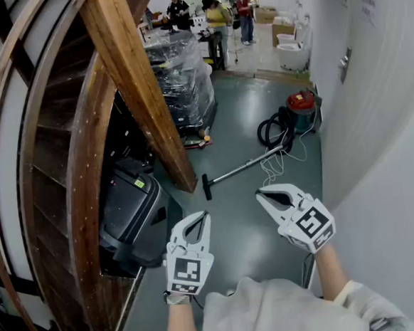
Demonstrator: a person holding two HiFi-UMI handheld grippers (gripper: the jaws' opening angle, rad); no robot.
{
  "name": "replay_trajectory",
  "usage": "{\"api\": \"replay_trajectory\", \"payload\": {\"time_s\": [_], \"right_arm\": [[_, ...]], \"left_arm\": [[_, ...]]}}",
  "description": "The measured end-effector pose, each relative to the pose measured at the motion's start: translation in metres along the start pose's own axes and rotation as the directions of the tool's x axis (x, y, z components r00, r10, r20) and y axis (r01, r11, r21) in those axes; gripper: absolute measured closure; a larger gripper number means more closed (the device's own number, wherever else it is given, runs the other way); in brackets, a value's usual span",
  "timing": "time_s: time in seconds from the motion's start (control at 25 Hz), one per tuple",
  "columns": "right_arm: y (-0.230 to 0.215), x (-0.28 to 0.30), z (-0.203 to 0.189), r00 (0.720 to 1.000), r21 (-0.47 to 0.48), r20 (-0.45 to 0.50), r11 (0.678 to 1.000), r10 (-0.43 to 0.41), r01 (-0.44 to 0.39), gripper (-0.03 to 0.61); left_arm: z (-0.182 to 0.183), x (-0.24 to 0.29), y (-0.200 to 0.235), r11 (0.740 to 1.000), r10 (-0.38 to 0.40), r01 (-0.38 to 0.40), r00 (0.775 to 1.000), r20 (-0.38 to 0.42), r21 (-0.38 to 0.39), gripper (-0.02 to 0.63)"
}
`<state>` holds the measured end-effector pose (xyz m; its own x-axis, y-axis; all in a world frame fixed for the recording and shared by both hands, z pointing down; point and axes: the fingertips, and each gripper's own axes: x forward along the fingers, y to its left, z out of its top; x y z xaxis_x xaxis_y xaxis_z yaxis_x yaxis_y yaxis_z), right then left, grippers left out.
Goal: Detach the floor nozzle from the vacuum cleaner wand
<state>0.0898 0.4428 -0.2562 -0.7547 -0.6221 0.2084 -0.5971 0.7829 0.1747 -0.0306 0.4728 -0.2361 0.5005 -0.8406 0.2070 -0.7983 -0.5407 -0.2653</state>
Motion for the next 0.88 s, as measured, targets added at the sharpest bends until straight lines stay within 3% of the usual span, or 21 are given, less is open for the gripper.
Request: {"api": "replay_trajectory", "payload": {"time_s": [0.56, 0.88], "right_arm": [[0.003, 0.004, -0.002, 1.0, 0.053, -0.012, 0.998, 0.028, -0.027, 0.551], [0.013, -0.004, 0.001, 0.988, 0.161, 0.041, 0.975, 0.149, -0.154, 0.551]], "left_arm": [[-0.007, -0.002, 0.001, 0.999, -0.003, 0.003, 1.0, -0.017, -0.035, 0.617], [-0.007, 0.0, -0.005, 0.999, -0.004, 0.003, 1.0, -0.025, -0.038, 0.617]]}}
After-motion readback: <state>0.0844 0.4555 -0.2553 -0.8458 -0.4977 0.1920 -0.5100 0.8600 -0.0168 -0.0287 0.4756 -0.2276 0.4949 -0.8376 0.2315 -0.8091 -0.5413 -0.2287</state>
